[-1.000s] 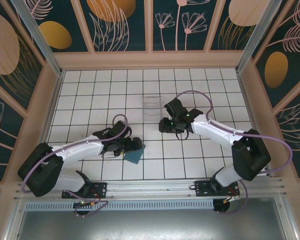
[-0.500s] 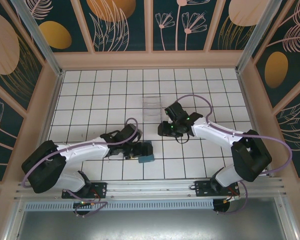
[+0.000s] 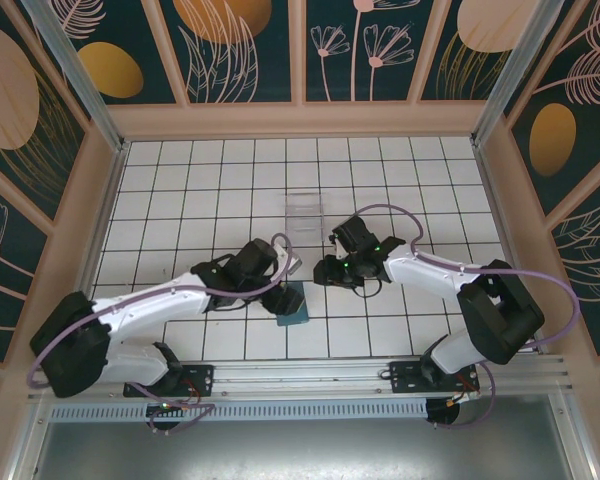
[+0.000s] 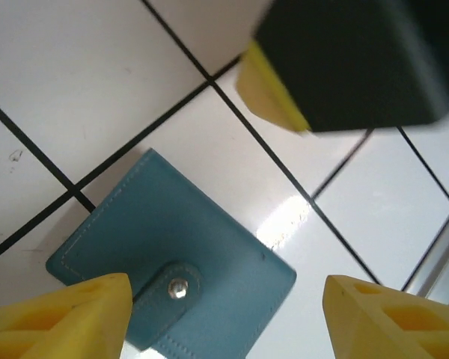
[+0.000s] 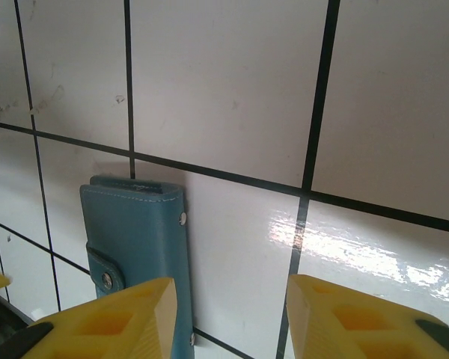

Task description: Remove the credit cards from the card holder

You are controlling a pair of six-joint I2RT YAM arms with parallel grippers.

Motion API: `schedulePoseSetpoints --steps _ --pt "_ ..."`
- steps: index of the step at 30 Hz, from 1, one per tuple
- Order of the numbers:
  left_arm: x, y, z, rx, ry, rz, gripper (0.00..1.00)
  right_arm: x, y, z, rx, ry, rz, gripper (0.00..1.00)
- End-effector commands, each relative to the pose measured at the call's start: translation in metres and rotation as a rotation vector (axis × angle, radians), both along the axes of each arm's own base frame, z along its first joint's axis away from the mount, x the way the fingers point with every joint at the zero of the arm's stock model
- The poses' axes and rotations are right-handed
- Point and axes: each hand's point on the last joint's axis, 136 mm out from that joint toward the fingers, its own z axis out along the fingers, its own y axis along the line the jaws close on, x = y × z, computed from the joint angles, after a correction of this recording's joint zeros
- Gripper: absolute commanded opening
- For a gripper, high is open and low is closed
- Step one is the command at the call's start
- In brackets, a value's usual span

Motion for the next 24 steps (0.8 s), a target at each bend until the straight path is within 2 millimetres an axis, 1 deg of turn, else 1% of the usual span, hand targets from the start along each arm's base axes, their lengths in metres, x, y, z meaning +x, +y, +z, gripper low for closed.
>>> schedulePoseSetpoints --steps 1,2,4,7,9,12,14,17,19,24 --pt "0.0 -0.006 0.012 0.009 -0.196 -0.22 0.64 -0.003 0.004 0.007 0.035 -0.006 -0.005 0.44" --pt "-0.001 -0.003 0.004 0.056 -0.193 -0.252 0.63 -0.003 0.004 0.007 0.035 -0.005 -0.006 0.44" --pt "-0.005 0.003 -0.014 0.162 -0.156 -0.339 0.57 -0.003 0.005 0.008 0.041 -0.005 -0.01 0.44" --pt "-0.013 0.005 -0.031 0.213 -0.136 -0.45 0.49 -0.002 0.009 0.009 0.06 0.005 -0.008 0.43" --pt "-0.013 0.003 -0.032 0.21 -0.159 -0.485 0.47 -0.003 0.012 0.008 0.068 0.017 0.0 0.43" --pt "-0.007 -0.003 -0.025 0.181 -0.226 -0.513 0.45 -0.003 0.015 0.004 0.077 0.037 0.002 0.43" --pt "-0.006 -0.006 -0.025 0.169 -0.252 -0.529 0.43 -0.004 0.018 0.0 0.087 0.05 0.001 0.43" --pt "-0.007 -0.009 -0.028 0.162 -0.253 -0.55 0.38 -0.004 0.02 -0.005 0.091 0.071 -0.002 0.43" --pt "-0.01 -0.009 -0.031 0.149 -0.24 -0.568 0.38 -0.005 0.021 -0.008 0.091 0.078 -0.001 0.43" --pt "-0.012 0.0 -0.044 0.168 -0.193 -0.573 0.39 -0.004 0.02 -0.01 0.088 0.08 -0.005 0.43"
